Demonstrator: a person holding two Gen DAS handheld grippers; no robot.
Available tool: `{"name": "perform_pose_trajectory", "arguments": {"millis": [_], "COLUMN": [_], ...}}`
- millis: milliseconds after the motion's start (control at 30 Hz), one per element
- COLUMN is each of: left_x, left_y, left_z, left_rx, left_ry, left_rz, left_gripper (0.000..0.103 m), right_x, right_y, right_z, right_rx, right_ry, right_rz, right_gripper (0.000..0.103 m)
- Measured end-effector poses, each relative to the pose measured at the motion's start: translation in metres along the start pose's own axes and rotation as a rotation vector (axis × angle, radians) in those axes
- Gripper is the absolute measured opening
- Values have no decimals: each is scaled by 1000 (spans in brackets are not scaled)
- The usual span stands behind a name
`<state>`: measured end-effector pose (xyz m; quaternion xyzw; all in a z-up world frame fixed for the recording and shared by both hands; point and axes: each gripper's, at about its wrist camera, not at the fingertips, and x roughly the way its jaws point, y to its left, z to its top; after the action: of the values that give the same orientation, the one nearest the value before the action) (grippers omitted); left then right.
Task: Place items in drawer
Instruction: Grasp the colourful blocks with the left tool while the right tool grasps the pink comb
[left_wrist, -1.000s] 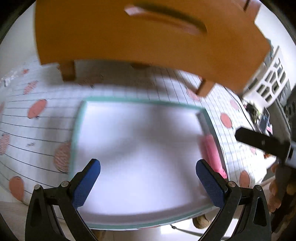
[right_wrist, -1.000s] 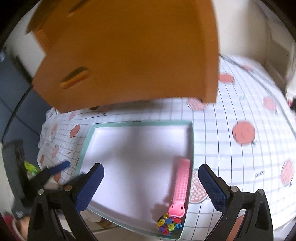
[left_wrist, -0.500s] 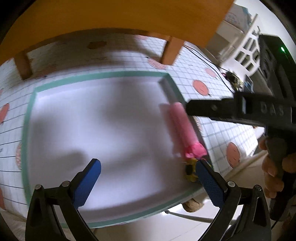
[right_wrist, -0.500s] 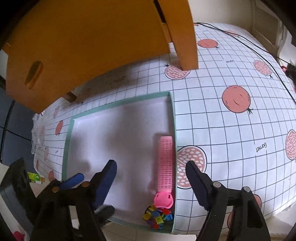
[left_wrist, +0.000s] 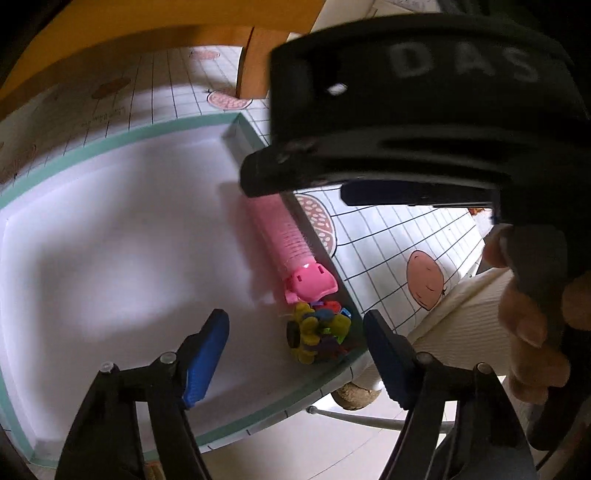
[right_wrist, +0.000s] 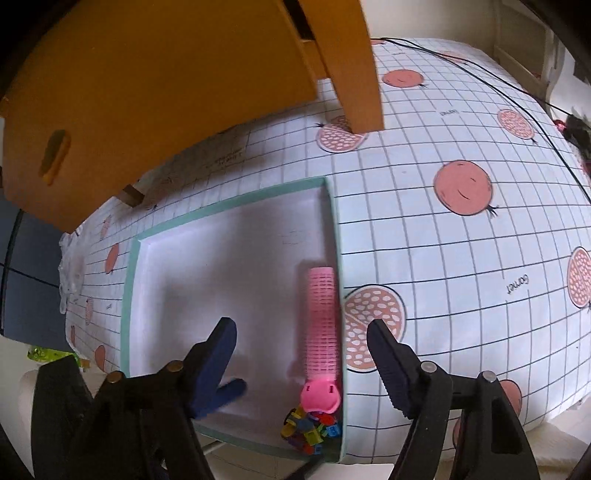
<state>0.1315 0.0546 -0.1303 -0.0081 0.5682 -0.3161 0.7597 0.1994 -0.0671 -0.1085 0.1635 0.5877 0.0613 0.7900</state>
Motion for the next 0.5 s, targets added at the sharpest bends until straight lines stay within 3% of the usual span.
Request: {"name": "perform_pose_trajectory", "arguments": {"millis": [100,267,500], "left_x": [2,9,19], "left_y": [0,-1,-1], "left_z": [0,1,-2], "left_rx": [-4,-30,-60], "left_ry": [3,16,34], "left_rz": [-22,-82,-147], "left_gripper": [75,64,39], "right_x": [0,2,3], "right_y": [-5,-8,-12], "right_z": [1,1,1], "right_rx": [25,43,59], "right_ry": [3,13,17], "right_rz": [3,-18,-25], "right_gripper": [76,76,76]}}
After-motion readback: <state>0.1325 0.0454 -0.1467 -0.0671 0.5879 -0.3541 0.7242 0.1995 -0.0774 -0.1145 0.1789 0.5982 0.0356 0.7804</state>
